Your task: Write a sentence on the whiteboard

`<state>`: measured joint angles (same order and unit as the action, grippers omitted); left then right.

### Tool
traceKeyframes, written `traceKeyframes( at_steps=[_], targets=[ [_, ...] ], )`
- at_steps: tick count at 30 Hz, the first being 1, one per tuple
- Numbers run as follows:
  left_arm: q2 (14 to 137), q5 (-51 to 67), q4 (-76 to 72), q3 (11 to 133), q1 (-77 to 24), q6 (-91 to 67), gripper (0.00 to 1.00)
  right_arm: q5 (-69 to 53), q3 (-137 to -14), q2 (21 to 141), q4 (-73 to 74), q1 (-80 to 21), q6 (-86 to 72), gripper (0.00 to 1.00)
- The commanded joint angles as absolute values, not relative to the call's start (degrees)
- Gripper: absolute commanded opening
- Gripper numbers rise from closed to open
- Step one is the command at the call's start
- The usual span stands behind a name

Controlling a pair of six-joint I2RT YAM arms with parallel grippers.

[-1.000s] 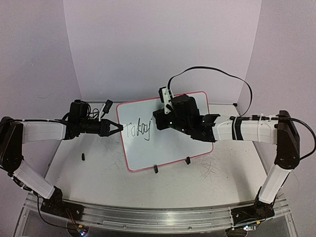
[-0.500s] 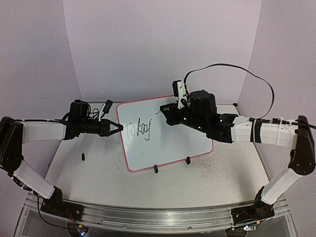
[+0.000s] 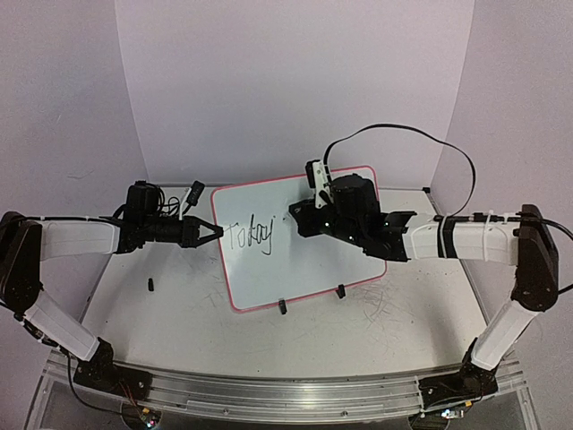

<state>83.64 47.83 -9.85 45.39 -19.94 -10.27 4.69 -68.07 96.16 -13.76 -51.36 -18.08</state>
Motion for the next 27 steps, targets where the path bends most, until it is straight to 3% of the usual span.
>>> traceKeyframes(
  at_steps=[1,27],
  targets=[
    [85.0,38.5,-6.5,46.4,-20.2,-6.3,0.00,6.3,-69.3,97.0,-14.8,-51.7,-18.0,0.00],
    [85.7,38.4,-6.0,47.0,-20.2,-6.0,0.00,7.7,-71.4,100.2,-15.1,-51.8,-17.6,0.00]
  ],
)
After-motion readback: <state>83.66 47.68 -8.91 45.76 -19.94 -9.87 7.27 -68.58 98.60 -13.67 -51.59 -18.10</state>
